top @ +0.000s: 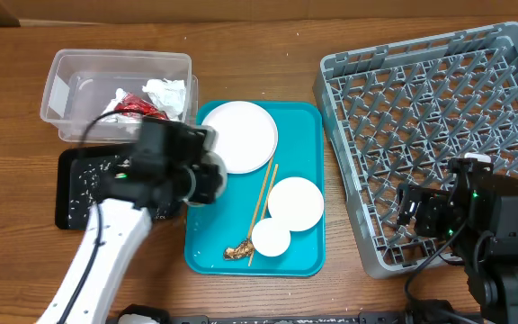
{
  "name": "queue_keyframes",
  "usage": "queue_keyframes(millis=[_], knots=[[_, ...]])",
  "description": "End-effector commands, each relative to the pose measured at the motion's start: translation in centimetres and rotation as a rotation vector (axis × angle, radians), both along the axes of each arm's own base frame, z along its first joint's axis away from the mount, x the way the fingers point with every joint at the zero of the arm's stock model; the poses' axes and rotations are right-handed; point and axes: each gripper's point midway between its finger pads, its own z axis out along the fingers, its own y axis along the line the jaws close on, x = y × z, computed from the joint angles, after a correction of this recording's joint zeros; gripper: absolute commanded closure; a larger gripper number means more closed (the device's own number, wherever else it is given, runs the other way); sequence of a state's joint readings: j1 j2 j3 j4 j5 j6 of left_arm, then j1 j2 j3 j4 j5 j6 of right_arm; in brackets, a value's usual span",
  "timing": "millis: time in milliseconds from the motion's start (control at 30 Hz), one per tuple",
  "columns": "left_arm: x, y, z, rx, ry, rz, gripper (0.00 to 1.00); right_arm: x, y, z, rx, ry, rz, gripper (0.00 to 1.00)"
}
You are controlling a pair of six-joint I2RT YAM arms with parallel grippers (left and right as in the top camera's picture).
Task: Sort waste into correct bins and load items into the dishwasher
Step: 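Set the emptied bowl back on the teal tray with the left gripper, then grasp the white cup on the teal tray with the left gripper and lift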
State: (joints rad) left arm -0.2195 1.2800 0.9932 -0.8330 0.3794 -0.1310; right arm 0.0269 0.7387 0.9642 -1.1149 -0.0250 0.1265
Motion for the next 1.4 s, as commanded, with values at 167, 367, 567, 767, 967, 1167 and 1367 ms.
queue_keyframes(millis=[167,367,567,767,967,1167,1367], knots=[[-0.5,-3.6,-6.7,0.243,0.116,-0.078,0.96,0.2,0.0,1.3,-0.006,-0.042,0.002,0.00],[-0.8,-4.2,-8.5,0.265,0.155,-0.103,0.93,0.2,0.0,1.3,-0.005,-0.041,0.000,0.00],[-0.6,-4.3,-8.0,0.264,0.155,-0.103,0.53,0.2,0.0,1.3,-0.005,-0.041,0.000,0.00],[-0.2,-4.7,-5.1,0.262,0.158,-0.118,0.43,0.1,0.0,1.3,-0.005,-0.038,0.000,0.00],[-1.0,-5.2,-2.6,0.274,0.167,-0.216,0.44,0.1,-0.1,1.3,-0.005,-0.038,0.000,0.00],[-4.0,-6.8,-2.8,0.235,0.234,-0.338,0.43,0.1,-0.1,1.3,-0.005,-0.038,0.000,0.00],[-6.4,-7.5,-4.4,0.299,0.258,-0.416,0.44,0.1,0.0,1.3,-0.005,-0.038,0.000,0.00]])
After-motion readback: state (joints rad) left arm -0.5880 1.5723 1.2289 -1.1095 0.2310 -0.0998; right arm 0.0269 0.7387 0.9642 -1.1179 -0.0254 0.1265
